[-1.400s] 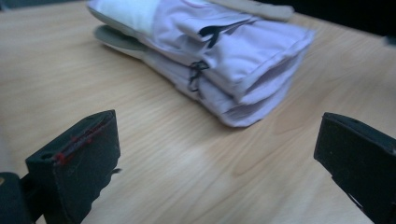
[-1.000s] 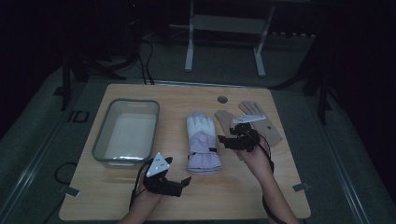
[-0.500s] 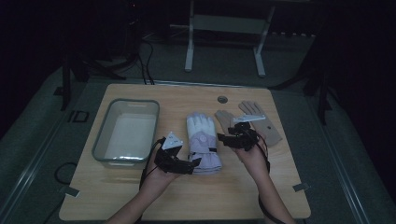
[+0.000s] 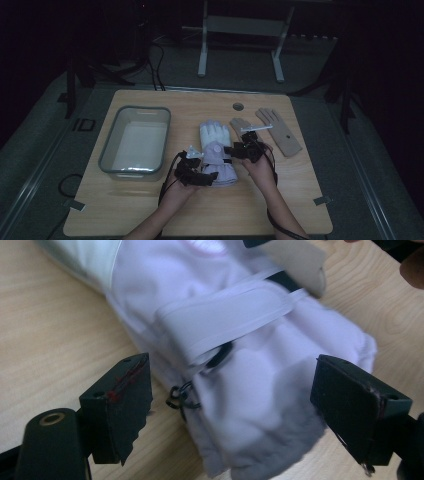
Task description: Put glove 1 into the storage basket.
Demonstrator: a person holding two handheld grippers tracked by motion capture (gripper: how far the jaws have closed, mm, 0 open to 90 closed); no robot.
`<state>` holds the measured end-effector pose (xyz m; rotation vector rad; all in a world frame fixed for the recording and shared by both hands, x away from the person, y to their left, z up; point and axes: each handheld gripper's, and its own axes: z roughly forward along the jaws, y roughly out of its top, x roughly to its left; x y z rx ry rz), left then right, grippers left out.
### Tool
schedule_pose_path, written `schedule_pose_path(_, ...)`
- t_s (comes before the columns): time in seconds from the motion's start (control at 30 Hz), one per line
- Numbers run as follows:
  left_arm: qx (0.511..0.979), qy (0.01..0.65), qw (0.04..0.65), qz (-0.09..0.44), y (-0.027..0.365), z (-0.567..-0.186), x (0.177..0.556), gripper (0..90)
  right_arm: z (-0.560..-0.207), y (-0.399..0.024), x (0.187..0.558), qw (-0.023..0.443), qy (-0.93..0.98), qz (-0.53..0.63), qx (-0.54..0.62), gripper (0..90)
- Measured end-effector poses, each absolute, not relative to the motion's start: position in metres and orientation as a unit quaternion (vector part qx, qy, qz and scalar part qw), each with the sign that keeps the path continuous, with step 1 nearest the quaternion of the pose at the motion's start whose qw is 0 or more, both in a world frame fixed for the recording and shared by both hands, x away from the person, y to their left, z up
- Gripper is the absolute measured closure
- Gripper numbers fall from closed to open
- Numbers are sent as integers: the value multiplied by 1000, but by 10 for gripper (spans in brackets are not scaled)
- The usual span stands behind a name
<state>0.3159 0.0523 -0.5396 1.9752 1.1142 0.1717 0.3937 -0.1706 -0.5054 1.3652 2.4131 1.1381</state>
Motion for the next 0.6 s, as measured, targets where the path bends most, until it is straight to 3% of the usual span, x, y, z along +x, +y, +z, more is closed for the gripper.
schedule_pose_path(0.17, 790, 455, 407, 58, 54, -550, 320, 211, -525, -167, 395, 49, 816, 340, 465, 455)
schedule_pose_path(0.33, 793, 455, 404, 34, 58, -561, 323, 235, -537, -169, 402, -10, 811, 316, 492, 428)
schedule_pose_path(0.47, 798, 445, 406, 13, 58, -563, 325, 367, -540, -170, 405, -33, 814, 322, 482, 537)
schedule_pose_path(0.6, 799, 436, 414, -1, 61, -566, 326, 439, -543, -172, 406, -46, 812, 326, 483, 587)
